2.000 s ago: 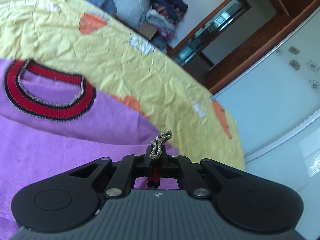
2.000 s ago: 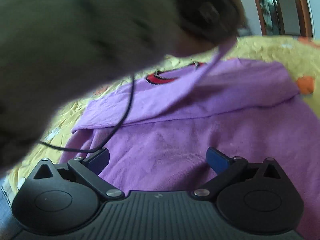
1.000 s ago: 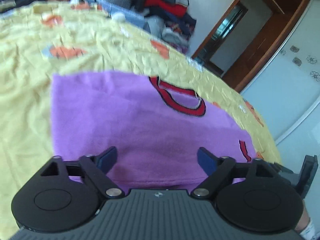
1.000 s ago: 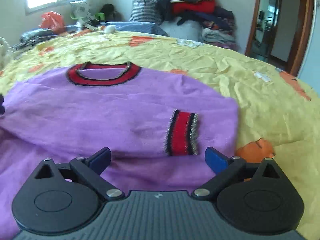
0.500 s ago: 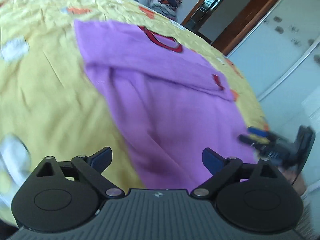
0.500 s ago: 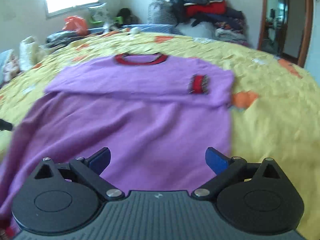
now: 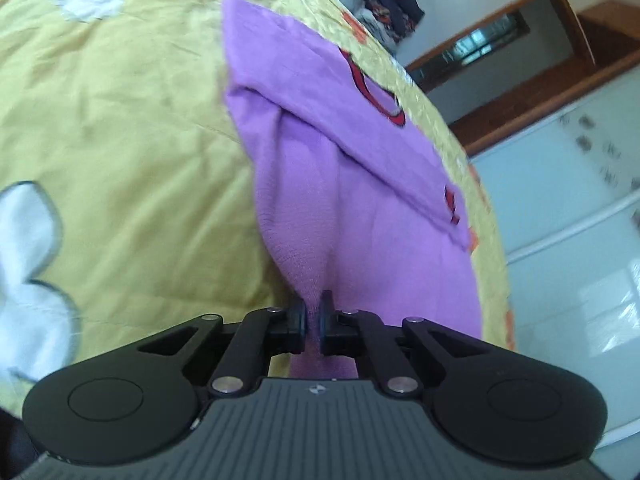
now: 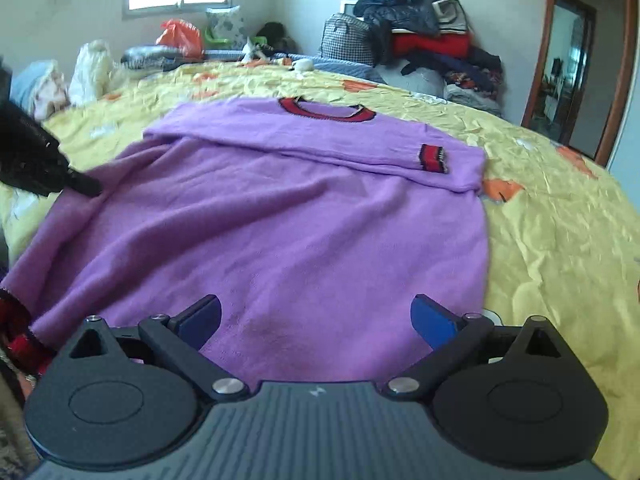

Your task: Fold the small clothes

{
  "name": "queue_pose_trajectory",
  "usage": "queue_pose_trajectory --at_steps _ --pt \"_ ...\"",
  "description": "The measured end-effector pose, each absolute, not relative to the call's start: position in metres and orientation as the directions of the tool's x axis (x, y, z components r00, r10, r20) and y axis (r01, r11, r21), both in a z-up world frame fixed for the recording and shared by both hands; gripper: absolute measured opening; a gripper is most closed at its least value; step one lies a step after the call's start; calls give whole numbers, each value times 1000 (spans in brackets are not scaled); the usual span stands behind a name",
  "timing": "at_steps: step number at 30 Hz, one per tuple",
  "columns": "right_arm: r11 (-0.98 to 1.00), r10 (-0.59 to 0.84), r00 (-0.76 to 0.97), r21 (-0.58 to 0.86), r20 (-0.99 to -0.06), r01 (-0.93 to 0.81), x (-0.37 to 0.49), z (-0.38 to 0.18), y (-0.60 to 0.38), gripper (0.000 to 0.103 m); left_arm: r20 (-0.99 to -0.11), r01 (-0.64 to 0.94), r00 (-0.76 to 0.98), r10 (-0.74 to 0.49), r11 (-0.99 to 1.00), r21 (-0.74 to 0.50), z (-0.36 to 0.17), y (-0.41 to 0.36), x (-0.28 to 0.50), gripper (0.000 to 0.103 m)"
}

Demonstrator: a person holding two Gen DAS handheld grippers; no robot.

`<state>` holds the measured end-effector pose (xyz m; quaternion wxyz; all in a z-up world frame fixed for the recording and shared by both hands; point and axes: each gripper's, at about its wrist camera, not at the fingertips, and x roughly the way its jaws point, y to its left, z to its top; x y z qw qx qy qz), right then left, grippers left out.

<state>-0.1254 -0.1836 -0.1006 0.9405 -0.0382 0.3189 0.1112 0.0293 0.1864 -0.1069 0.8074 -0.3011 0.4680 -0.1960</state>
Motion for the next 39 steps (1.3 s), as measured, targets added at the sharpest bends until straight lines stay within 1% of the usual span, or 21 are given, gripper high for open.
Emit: queue_pose_trajectory --at_steps 3,4,5,6,8,11,12,13,14,15,16,20,21,23,27,30,32,33,34,36,39 --pt "976 204 771 70 -603 -204 -132 -97 -205 102 -679 24 527 -511 808 -589 -97 209 15 4" --pt "979 200 776 85 -598 -187 -135 -97 -211 102 -687 42 519 -509 818 -574 -99 216 12 5" --pt "979 201 782 102 -590 -175 -138 -97 -217 102 -686 12 529 -499 813 -582 -102 225 7 5" --pt "979 206 784 120 -585 -168 -141 -98 -221 102 -681 -7 535 -500 804 -595 -103 231 1 3" --pt "980 200 774 133 -601 -150 -144 -98 -226 102 -649 51 527 -549 783 -620 -95 230 -10 3" --pt "991 131 784 82 -607 -102 -155 -95 -224 102 -671 140 461 -581 794 -591 -83 211 -26 6" --pt "994 111 786 57 -608 -96 -160 -94 -222 102 -679 158 432 -594 791 -591 -84 206 -32 12" --pt "994 101 785 34 -611 -102 -165 -94 -219 102 -691 159 404 -599 790 -592 -86 202 -39 23" --pt "994 98 782 15 -615 -112 -170 -94 -217 102 -694 157 379 -612 782 -603 -90 201 -48 31" --pt "993 98 781 4 -616 -121 -175 -95 -215 102 -686 149 361 -631 766 -626 -94 203 -57 47" --pt "992 107 781 12 -615 -126 -181 -95 -215 102 -674 142 354 -648 750 -646 -99 207 -68 54" --pt "972 223 749 199 -624 -124 -188 -100 -226 102 -632 176 381 -675 724 -666 -113 208 -91 56" --pt "966 239 732 234 -638 -111 -187 -103 -229 102 -627 189 368 -686 716 -673 -118 205 -90 58" --pt "955 260 713 284 -651 -89 -188 -105 -232 102 -637 182 337 -693 712 -679 -129 200 -86 58" --pt "947 276 713 308 -644 -89 -197 -107 -235 102 -572 148 280 -771 624 -767 -149 189 -76 57" --pt "957 258 707 273 -659 -95 -198 -113 -227 100 -588 159 273 -762 638 -754 -154 182 -76 56" --pt "959 265 713 252 -649 -127 -200 -113 -219 82 -596 164 251 -762 641 -750 -156 181 -78 31" --pt "956 275 718 258 -639 -137 -200 -113 -216 47 -592 161 236 -771 631 -759 -158 181 -77 7" --pt "948 292 718 293 -631 -128 -199 -115 -216 11 -590 155 243 -770 631 -760 -160 180 -76 8" --pt "925 333 714 362 -616 -119 -197 -119 -220 7 -592 141 245 -768 633 -762 -163 180 -76 8" --pt "884 371 734 460 -569 -90 -200 -123 -228 5 -574 152 249 -780 616 -773 -160 181 -77 8"
